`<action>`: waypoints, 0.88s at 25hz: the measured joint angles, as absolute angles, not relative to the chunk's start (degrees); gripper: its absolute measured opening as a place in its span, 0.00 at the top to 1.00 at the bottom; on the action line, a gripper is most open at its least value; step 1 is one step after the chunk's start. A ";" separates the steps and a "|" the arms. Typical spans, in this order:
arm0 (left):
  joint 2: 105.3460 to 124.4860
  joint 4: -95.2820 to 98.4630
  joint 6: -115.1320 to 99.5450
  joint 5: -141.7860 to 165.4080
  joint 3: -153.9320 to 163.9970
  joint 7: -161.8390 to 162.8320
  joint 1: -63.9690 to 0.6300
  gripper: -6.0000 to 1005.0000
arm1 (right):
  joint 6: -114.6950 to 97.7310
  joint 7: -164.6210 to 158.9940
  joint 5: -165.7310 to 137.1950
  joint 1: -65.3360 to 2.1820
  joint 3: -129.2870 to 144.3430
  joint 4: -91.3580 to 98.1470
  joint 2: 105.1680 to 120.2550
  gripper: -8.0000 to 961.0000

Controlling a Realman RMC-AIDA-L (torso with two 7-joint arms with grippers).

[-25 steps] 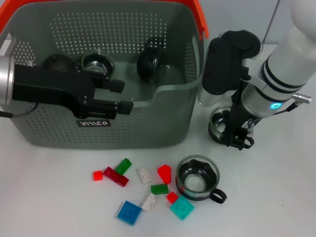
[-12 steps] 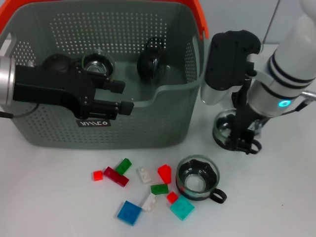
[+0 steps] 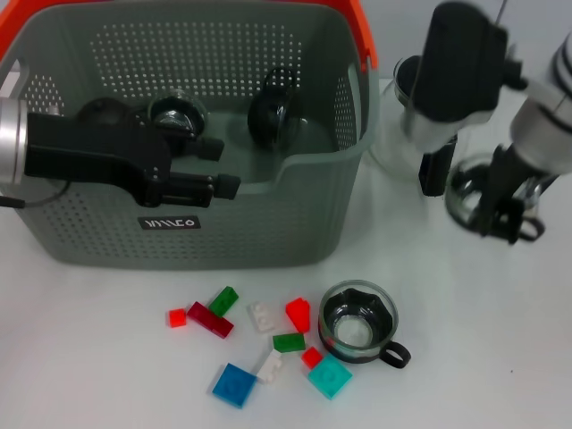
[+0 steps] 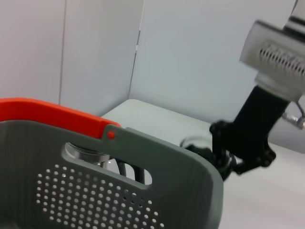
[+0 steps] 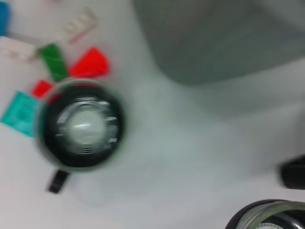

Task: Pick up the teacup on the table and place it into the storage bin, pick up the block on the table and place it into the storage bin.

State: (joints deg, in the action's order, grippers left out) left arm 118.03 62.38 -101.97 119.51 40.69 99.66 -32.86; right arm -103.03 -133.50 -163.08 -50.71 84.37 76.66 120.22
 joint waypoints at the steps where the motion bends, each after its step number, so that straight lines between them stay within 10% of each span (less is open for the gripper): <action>1: 118.03 62.38 -101.80 119.50 40.69 99.66 -32.83 0.37 | -103.29 -133.52 -163.91 -50.27 83.75 78.71 120.20 0.93; 22: 117.77 62.32 -100.34 119.44 40.69 99.74 -32.60 0.37 | -102.62 -132.19 -160.83 -48.28 67.37 99.41 119.81 0.93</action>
State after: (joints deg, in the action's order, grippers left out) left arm 117.77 62.32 -100.34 119.44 40.69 99.74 -32.60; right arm -102.62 -132.19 -160.83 -48.28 67.38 99.41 119.81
